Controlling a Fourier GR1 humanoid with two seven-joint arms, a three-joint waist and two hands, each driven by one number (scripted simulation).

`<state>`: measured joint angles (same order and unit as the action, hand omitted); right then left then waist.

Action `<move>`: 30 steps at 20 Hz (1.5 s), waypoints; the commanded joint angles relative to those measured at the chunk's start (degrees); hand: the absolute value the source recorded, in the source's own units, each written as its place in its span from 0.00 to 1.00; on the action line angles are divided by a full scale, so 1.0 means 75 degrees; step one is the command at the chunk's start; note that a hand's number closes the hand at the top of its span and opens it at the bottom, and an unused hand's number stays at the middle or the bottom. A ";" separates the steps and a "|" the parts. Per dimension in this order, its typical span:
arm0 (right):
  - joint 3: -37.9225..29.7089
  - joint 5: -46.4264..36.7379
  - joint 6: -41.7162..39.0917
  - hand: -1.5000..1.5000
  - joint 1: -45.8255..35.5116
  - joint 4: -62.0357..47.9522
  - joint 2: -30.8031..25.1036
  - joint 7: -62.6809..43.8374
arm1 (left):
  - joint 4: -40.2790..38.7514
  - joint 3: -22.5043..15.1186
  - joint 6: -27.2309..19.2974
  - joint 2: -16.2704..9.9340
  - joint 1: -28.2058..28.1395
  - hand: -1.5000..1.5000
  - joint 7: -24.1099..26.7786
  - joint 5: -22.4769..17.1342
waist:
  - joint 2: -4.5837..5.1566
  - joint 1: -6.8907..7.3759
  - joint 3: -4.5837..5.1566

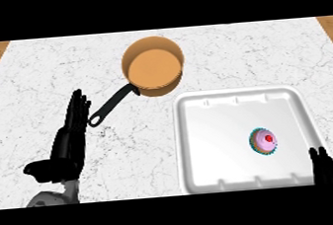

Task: Pick the cupcake from the tray and place it in the pot

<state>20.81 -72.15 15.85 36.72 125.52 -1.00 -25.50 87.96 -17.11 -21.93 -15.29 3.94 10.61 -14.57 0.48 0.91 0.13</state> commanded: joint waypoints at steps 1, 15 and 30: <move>-0.0188 -0.0412 -0.0961 0.00 -0.1110 -0.0688 0.0127 -0.1307 | 0.0020 0.0167 0.0214 -0.0097 0.0008 0.50 -0.0064 -0.0031 | -0.0036 -0.0041 -0.0012; -0.0793 0.0399 -0.0680 0.00 -0.2849 -0.2566 -0.0087 -0.1380 | -0.0183 0.0966 0.0794 0.0454 -0.0157 0.50 -0.0020 0.0325 | -0.0064 -0.0129 -0.0018; -0.0754 -0.0444 0.0268 1.00 -0.3399 -0.3246 -0.0357 -0.1102 | -0.0217 0.1259 0.1062 0.0772 -0.0115 0.50 -0.0070 0.0899 | -0.0065 -0.0146 -0.0016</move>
<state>14.94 -72.03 15.63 12.20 100.91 -2.36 -34.79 88.72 -9.41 -15.23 -9.40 1.13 8.96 -7.53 -0.01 -0.04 0.00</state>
